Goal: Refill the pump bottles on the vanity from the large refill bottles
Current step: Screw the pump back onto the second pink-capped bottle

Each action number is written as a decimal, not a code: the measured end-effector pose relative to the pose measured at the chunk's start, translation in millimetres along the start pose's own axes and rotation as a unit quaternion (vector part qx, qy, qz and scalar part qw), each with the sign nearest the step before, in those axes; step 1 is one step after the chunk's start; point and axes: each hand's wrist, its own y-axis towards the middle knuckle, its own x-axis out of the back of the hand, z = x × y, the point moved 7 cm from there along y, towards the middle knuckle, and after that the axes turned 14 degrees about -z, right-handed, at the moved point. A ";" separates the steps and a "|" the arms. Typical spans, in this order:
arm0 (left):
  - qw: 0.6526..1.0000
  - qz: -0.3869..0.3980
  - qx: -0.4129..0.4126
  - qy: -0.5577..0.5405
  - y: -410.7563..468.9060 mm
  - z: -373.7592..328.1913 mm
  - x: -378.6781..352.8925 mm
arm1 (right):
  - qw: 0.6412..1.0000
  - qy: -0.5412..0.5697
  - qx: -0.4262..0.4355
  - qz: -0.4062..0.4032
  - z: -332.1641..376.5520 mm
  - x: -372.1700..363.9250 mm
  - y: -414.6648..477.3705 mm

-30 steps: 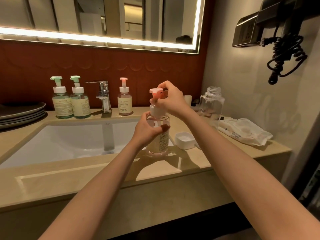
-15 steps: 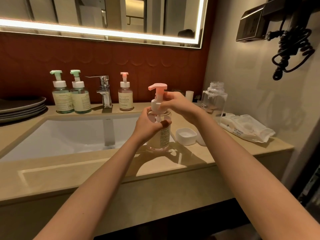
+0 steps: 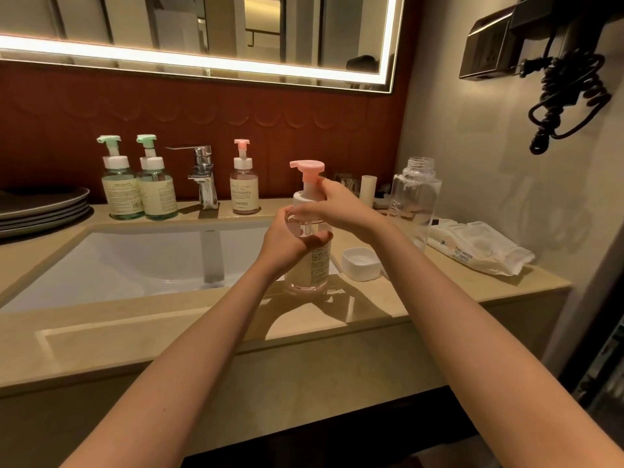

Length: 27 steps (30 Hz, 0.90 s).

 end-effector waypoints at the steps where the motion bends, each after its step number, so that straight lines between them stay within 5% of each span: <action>1: 1.000 0.000 -0.002 -0.002 -0.5 -0.3 -0.2 | 1.000 0.017 -0.006 -0.007 -0.9 3.0 0.5; 5: 1.000 -0.002 0.000 -0.011 1.1 2.1 -1.2 | 0.982 -0.134 0.039 -0.129 1.6 12.9 6.8; 10: 1.000 0.004 -0.001 -0.009 4.2 3.7 -1.1 | 0.896 -0.372 0.098 -0.223 13.3 8.2 4.3; 12: 1.000 0.013 -0.004 -0.006 4.0 4.4 -2.5 | 0.917 -0.346 0.095 -0.174 7.2 4.6 5.4; 15: 1.000 0.012 -0.014 -0.006 3.2 2.4 -3.0 | 0.998 -0.055 0.024 0.003 -3.8 -8.5 -0.5; 18: 1.000 0.008 -0.005 -0.014 1.3 2.7 -1.2 | 0.993 0.100 -0.022 0.053 -6.1 -4.6 -3.2; 23: 1.000 0.012 -0.004 -0.010 1.9 4.6 -1.7 | 0.995 -0.078 0.048 -0.028 -4.0 9.3 3.6; 27: 1.000 0.006 -0.007 -0.023 2.7 3.9 -1.9 | 0.953 -0.247 0.048 -0.166 4.9 14.9 2.9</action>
